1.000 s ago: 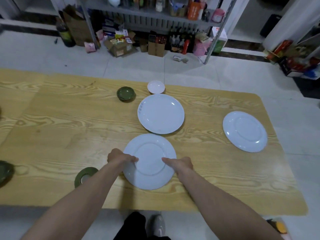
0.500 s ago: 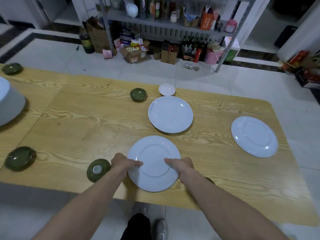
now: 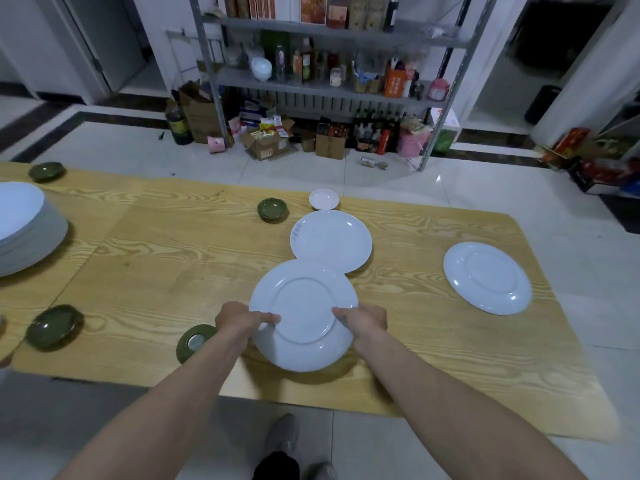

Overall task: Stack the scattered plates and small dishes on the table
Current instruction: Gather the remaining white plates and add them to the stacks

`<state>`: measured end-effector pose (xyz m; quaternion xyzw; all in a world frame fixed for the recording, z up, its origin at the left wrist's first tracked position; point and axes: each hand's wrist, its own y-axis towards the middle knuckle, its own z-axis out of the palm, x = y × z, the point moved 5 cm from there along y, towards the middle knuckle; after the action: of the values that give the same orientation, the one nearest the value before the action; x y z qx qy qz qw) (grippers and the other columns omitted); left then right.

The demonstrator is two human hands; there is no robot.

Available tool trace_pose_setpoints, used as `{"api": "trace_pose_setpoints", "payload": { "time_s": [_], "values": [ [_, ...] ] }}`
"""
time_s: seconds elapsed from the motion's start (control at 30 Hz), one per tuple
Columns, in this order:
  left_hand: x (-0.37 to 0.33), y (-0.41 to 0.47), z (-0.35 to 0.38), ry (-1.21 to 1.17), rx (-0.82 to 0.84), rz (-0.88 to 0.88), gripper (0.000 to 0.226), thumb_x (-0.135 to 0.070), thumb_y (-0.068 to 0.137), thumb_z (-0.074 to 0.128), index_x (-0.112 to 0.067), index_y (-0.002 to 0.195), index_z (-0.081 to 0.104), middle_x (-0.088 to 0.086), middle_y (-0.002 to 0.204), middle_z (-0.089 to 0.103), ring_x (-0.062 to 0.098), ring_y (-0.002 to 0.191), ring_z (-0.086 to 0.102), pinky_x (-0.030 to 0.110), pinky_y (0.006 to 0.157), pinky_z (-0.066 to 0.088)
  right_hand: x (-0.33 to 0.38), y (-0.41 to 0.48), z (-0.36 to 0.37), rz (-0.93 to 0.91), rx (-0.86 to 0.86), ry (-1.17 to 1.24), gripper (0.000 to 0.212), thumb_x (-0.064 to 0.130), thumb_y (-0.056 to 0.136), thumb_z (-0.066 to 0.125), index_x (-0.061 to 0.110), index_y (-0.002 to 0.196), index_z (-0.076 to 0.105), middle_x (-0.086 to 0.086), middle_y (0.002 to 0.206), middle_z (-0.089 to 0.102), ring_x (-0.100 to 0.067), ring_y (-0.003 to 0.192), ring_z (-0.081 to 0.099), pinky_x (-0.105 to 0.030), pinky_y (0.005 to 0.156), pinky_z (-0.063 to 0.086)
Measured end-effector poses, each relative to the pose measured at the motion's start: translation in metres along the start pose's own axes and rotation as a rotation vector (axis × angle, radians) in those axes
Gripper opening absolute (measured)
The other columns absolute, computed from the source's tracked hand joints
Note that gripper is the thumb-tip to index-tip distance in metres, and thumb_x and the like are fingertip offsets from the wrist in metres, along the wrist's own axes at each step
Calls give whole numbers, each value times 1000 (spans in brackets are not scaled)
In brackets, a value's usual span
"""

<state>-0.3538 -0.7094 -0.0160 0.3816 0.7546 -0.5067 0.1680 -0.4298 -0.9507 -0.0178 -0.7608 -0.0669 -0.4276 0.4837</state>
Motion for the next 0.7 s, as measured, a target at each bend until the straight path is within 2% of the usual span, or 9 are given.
{"api": "trace_pose_setpoints", "payload": {
  "time_s": [0.07,0.2,0.27,0.33,0.4,0.5,0.57,0.63,0.7],
  "values": [
    [-11,-9,-2,-10,-13,40,46,-18,54,95,-8,69,53,9,83,59,24,70,53,29,54,41,12,-8,-3,-46,2,30,26,0,67,85,8,89,73,-5,85,73,-21,74,70,-35,73,59],
    [-32,-26,-4,-63,-80,116,45,-24,60,91,-10,90,61,8,94,63,28,84,57,33,66,44,38,-27,-10,-184,-26,162,24,9,72,85,9,94,77,2,78,72,-10,63,65,-23,62,51],
    [-44,-37,-5,-131,-116,158,43,-26,66,86,-11,98,62,6,96,62,27,87,57,33,66,43,51,-37,-14,-222,-28,248,14,20,74,86,15,82,75,8,75,69,-7,62,61,-21,62,48],
    [-56,-48,-7,-206,-167,209,34,-25,73,78,-12,100,63,7,97,64,27,85,57,31,61,40,66,-48,-18,-255,-12,330,19,28,74,86,19,72,69,11,76,65,-9,68,58,-23,67,47],
    [-66,-56,-9,-309,-196,254,21,-24,75,67,-17,95,65,8,99,67,30,85,61,32,61,44,81,-58,-23,-287,-12,411,25,36,74,85,16,82,73,9,89,67,-11,78,59,-23,69,47],
    [-80,-65,-7,-546,-147,252,14,-27,85,51,-18,82,61,7,103,67,31,82,63,41,77,56,97,-66,-33,-304,-31,492,37,45,77,81,12,94,75,3,107,69,-18,99,62,-27,80,46],
    [-89,-70,2,-686,-31,233,24,-37,96,43,-19,88,58,3,108,63,30,78,61,38,70,53,104,-66,-41,-325,-14,516,35,45,78,80,12,89,74,0,107,70,-21,102,62,-30,81,46],
    [-99,-78,12,-717,77,244,28,-44,99,43,-19,98,55,2,106,62,30,78,63,36,65,49,106,-63,-46,-331,0,525,41,36,78,82,7,106,74,-3,113,71,-22,105,64,-31,82,50],
    [-103,-80,18,-689,113,287,21,-24,99,52,-10,113,55,12,111,63,27,78,61,34,60,49,106,-55,-50,-336,-14,523,44,15,78,81,3,119,70,-5,122,68,-23,110,64,-34,92,53]
  ]
}}
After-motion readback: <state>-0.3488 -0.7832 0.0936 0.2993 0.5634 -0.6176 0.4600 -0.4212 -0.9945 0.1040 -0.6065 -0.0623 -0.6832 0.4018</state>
